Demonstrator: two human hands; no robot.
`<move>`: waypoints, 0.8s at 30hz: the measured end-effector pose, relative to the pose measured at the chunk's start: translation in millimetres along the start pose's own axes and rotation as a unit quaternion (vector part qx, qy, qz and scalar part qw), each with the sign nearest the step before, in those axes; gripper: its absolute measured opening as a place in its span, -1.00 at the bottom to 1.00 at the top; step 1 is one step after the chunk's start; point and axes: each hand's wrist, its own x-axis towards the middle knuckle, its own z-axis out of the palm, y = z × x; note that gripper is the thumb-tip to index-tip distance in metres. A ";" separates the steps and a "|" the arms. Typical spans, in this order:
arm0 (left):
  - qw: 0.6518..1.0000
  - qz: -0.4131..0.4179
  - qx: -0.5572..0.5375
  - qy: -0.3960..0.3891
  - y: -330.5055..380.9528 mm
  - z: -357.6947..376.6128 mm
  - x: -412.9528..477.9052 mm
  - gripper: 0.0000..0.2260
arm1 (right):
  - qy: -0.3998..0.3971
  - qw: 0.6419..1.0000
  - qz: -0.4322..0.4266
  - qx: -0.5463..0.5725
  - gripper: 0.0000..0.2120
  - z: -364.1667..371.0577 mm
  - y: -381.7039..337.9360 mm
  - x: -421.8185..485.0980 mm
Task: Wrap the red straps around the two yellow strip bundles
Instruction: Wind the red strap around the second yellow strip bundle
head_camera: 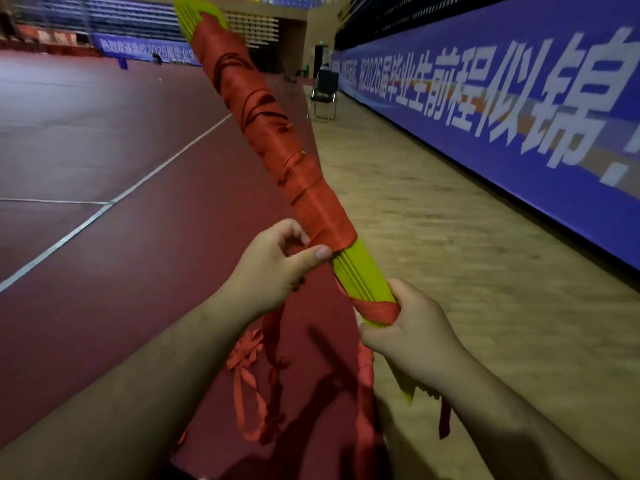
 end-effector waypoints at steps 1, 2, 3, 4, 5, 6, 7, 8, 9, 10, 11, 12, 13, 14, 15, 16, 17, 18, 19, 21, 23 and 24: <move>1.000 0.006 0.030 0.001 -12.8 4.5 -1.5 -0.70 | -0.005 1.000 0.009 0.001 -0.76 4.8 10.6 0.7; 0.997 0.029 0.067 0.010 -25.5 7.3 -2.4 -0.70 | -0.007 1.000 0.014 -0.001 -0.75 8.6 19.9 2.0; 0.990 0.070 0.119 0.021 -34.5 8.2 -2.8 -0.69 | -0.006 1.000 0.023 -0.010 -0.73 10.3 25.9 3.5; 0.978 0.112 0.173 0.028 -50.2 12.7 -1.7 -0.71 | -0.004 0.999 0.036 -0.025 -0.70 15.8 38.5 7.0; 0.963 0.139 0.229 0.032 -59.2 15.4 0.8 -0.74 | 0.001 0.998 0.047 -0.046 -0.68 18.7 45.7 10.5; 0.950 0.149 0.273 0.031 -70.9 20.2 2.2 -0.74 | -0.001 0.996 0.058 -0.067 -0.66 24.2 55.8 14.8; 0.943 0.140 0.302 0.024 -77.3 24.8 2.0 -0.72 | -0.004 0.994 0.071 -0.087 -0.65 27.7 62.1 17.9; 0.946 0.114 0.305 0.012 -86.1 29.7 1.5 -0.68 | -0.008 0.991 0.081 -0.103 -0.66 32.4 69.0 21.3; 0.955 0.072 0.288 -0.002 -92.5 33.6 1.6 -0.65 | -0.014 0.989 0.091 -0.114 -0.67 36.5 74.5 24.1; 0.960 0.028 0.277 -0.018 -102.8 39.0 2.1 -0.66 | -0.019 0.988 0.098 -0.122 -0.67 42.8 83.7 27.8; 0.961 0.001 0.274 -0.027 -109.3 42.2 1.6 -0.71 | -0.020 0.987 0.103 -0.123 -0.67 46.8 87.7 29.0; 0.964 -0.021 0.263 -0.041 -117.1 45.2 1.8 -0.76 | -0.020 0.987 0.109 -0.119 -0.67 51.2 93.3 31.0; 0.970 -0.057 0.227 -0.060 -125.7 48.2 2.1 -0.80 | -0.021 0.987 0.113 -0.110 -0.67 56.3 100.1 32.8; 0.977 -0.093 0.177 -0.080 -134.2 51.0 3.3 -0.84 | -0.025 0.988 0.113 -0.102 -0.67 61.5 106.7 35.1; 0.978 -0.114 0.147 -0.096 -138.3 51.9 4.5 -0.88 | -0.031 0.989 0.111 -0.097 -0.67 63.8 109.8 36.8; 0.979 -0.119 0.134 -0.101 -143.6 52.0 7.2 -0.91 | -0.038 0.989 0.112 -0.094 -0.69 66.8 113.4 40.2; 0.977 -0.107 0.157 -0.097 -146.3 50.9 10.3 -0.90 | -0.042 0.988 0.112 -0.093 -0.69 68.1 115.3 43.5; 0.974 -0.083 0.198 -0.079 -150.4 49.7 14.0 -0.86 | -0.043 0.989 0.110 -0.094 -0.68 68.9 116.4 47.2; 0.963 -0.046 0.257 -0.059 -155.1 49.2 18.1 -0.83 | -0.039 0.989 0.109 -0.096 -0.67 71.1 119.6 51.5; 0.953 -0.043 0.300 -0.019 -157.3 49.8 22.8 -0.78 | -0.026 0.988 0.113 -0.103 -0.66 74.6 122.6 57.7; 0.953 -0.091 0.288 -0.011 -161.6 55.3 22.0 -0.73 | -0.023 0.987 0.122 -0.099 -0.66 79.9 124.5 60.7; 0.951 -0.104 0.290 -0.010 -165.3 58.9 21.3 -0.72 | -0.024 0.987 0.126 -0.096 -0.65 82.9 125.3 61.5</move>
